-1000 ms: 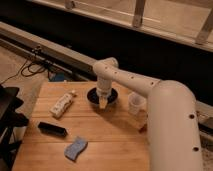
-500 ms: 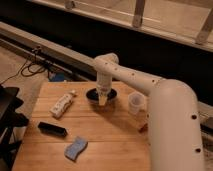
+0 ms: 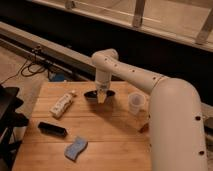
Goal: Pick up the ceramic bowl
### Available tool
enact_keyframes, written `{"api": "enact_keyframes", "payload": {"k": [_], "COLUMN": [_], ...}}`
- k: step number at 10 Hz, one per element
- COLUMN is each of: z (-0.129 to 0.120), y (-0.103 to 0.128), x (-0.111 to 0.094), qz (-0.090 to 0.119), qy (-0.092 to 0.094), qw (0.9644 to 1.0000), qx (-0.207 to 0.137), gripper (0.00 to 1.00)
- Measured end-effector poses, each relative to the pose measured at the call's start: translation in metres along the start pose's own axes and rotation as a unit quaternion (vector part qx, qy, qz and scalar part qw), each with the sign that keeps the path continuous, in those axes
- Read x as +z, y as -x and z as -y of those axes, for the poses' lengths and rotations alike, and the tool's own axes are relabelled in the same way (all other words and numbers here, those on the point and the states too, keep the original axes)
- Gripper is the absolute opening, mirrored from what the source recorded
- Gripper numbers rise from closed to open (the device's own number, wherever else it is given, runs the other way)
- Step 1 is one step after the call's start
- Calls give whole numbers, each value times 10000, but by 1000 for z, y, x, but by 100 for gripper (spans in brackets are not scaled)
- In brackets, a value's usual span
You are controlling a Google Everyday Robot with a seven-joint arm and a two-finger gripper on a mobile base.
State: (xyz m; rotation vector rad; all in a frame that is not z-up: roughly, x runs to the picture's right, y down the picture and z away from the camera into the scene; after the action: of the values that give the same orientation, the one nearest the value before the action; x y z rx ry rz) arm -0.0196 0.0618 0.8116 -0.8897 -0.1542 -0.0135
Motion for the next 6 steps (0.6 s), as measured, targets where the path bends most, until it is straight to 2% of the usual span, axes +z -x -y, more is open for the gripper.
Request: {"api": "enact_keyframes", "payload": {"k": [6], "z": [-5], "y": [7], "x": [-16], "qz": [-30], "qy": [-43], "qw": [10000], "qx": [-69], "gripper": [2]}}
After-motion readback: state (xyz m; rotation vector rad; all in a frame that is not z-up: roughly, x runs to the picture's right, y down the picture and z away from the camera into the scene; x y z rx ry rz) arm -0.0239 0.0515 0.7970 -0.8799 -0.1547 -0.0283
